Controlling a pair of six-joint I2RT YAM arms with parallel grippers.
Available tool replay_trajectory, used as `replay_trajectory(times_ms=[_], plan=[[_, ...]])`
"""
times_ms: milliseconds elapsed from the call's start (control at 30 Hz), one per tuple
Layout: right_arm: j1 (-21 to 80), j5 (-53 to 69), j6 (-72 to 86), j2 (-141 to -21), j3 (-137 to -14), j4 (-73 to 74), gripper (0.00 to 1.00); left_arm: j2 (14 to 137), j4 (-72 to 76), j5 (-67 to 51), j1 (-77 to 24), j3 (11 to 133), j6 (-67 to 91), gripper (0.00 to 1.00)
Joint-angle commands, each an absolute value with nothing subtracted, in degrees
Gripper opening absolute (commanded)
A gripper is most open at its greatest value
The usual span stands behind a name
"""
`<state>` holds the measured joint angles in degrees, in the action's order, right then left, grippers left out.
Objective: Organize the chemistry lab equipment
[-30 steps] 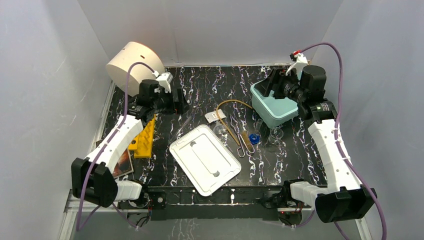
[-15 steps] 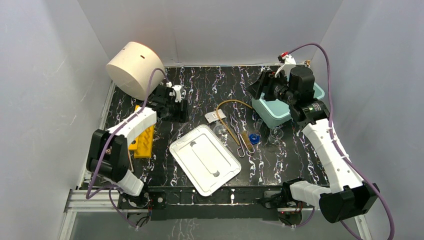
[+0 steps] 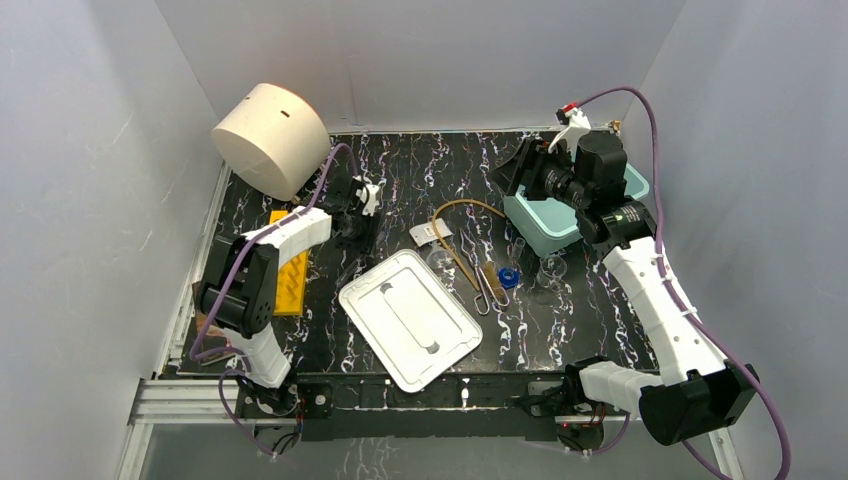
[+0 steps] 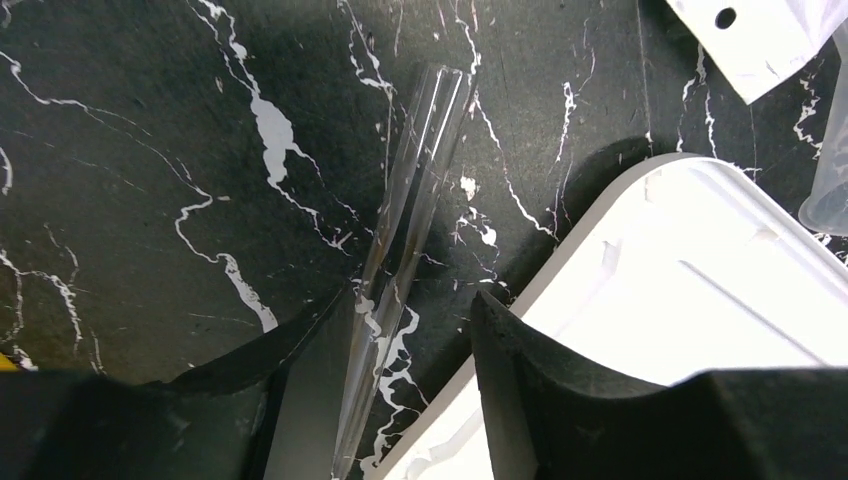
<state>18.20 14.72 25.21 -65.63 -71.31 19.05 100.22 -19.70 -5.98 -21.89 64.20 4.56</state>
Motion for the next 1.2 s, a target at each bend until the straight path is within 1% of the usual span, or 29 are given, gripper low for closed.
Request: replay_trajectory(times_ms=[0, 467, 500, 667, 933, 1167], plan=[[18.5, 14.6, 25.7, -64.4, -70.8, 16.1, 0.73, 101.2, -21.1, -4.6, -22.5, 66.7, 2.7, 0.45], [18.6, 14.2, 25.5, -62.8, -70.0, 17.1, 0.73, 106.4, -23.4, -0.8, -22.8, 70.2, 0.3, 0.40], [18.6, 14.1, 25.5, -62.8, -70.0, 17.2, 0.73, 106.7, -23.5, 0.9, -22.8, 70.3, 0.3, 0.40], [18.6, 13.8, 25.4, -62.3, -69.6, 17.3, 0.73, 107.5, -23.8, 2.2, -22.8, 70.5, -2.0, 0.36], [18.6, 13.7, 25.8, -61.9, -68.9, 17.1, 0.73, 109.9, -24.0, -1.3, -23.3, 71.9, -1.5, 0.23], [18.6, 14.1, 26.7, -61.4, -68.5, 16.8, 0.73, 109.0, -23.9, 1.1, -23.3, 73.4, -1.3, 0.20]])
